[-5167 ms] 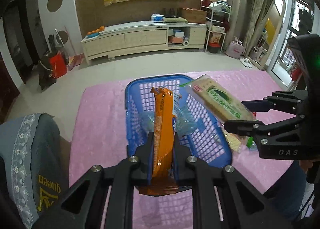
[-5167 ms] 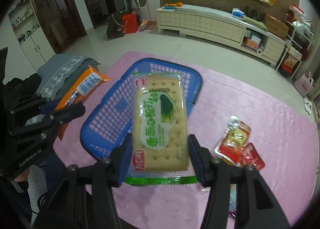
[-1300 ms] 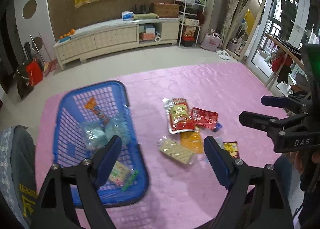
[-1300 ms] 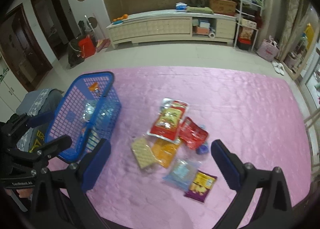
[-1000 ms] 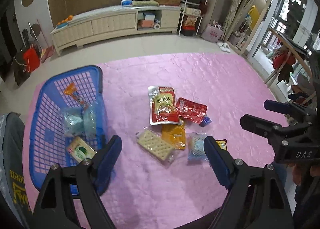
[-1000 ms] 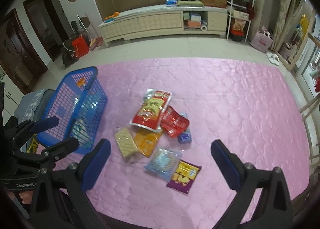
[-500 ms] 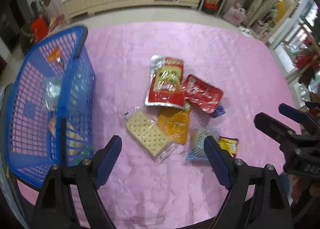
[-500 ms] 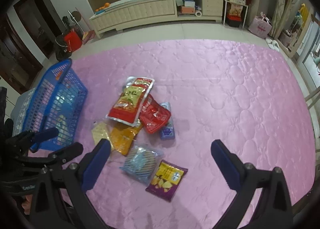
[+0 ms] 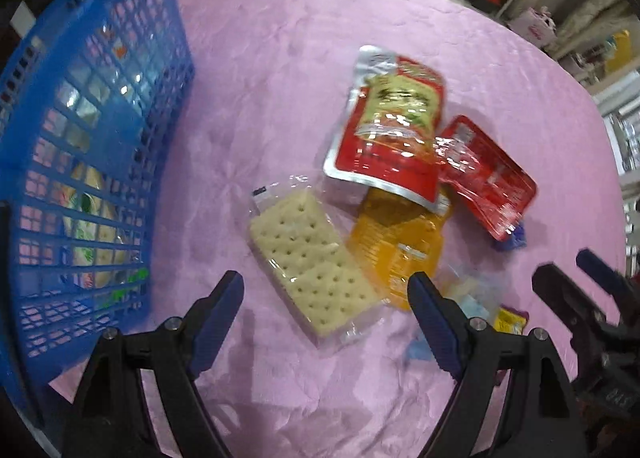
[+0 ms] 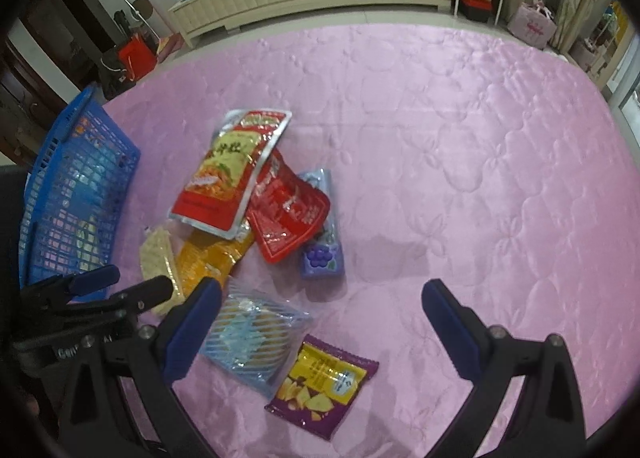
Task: Organize snacks
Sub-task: 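Grasp the cracker pack with the left gripper and lift it toward the basket, then drop the cracker pack in the basket with the left gripper while the right grasps the striped bag, then carry the striped clear bag over the basket with the right gripper and release it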
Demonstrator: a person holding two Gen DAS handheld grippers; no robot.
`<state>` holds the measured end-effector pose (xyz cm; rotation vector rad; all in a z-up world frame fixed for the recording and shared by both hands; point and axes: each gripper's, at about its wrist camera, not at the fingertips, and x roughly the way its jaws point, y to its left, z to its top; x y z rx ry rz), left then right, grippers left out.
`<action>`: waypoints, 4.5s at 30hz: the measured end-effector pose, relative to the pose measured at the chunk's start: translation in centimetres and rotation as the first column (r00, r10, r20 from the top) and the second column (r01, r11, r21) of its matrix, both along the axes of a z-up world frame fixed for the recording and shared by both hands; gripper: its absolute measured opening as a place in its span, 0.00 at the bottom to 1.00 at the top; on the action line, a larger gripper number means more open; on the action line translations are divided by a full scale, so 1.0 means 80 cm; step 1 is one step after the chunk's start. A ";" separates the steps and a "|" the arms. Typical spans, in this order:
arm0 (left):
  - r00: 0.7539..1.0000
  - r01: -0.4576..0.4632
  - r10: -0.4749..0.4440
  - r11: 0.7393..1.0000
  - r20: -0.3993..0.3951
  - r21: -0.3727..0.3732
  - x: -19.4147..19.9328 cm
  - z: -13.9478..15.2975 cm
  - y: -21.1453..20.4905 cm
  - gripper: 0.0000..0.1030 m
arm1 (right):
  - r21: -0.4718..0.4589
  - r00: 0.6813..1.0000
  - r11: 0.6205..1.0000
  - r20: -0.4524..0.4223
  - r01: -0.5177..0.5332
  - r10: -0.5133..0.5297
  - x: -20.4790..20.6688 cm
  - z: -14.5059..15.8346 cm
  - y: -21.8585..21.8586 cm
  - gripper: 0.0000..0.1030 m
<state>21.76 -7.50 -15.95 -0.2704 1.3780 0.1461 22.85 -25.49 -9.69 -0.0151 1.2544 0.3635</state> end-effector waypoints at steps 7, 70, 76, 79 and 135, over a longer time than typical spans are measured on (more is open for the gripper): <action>0.998 -0.060 0.060 0.998 -0.024 -0.006 0.012 -0.023 0.012 0.80 | 0.008 1.000 1.000 -0.013 0.016 -0.016 0.001 -0.007 -0.009 0.99; 0.925 0.177 -0.254 0.946 0.283 0.270 -0.074 0.131 0.154 0.46 | -0.111 0.982 0.993 -0.177 0.045 -0.064 -0.037 -0.042 0.095 0.67; 0.932 0.214 -0.271 0.948 0.242 0.234 -0.065 0.103 0.163 0.46 | -0.120 0.982 0.992 -0.179 0.038 -0.059 -0.035 -0.044 0.098 0.63; 0.929 0.227 -0.284 0.944 0.236 0.240 -0.061 0.093 0.160 0.46 | -0.138 0.984 0.990 -0.175 0.014 -0.038 -0.032 -0.041 0.097 0.58; 0.904 0.098 -0.160 0.980 0.395 0.173 -0.151 0.193 0.229 0.66 | 0.062 0.938 0.945 0.159 -0.321 0.308 -0.079 0.186 0.280 0.55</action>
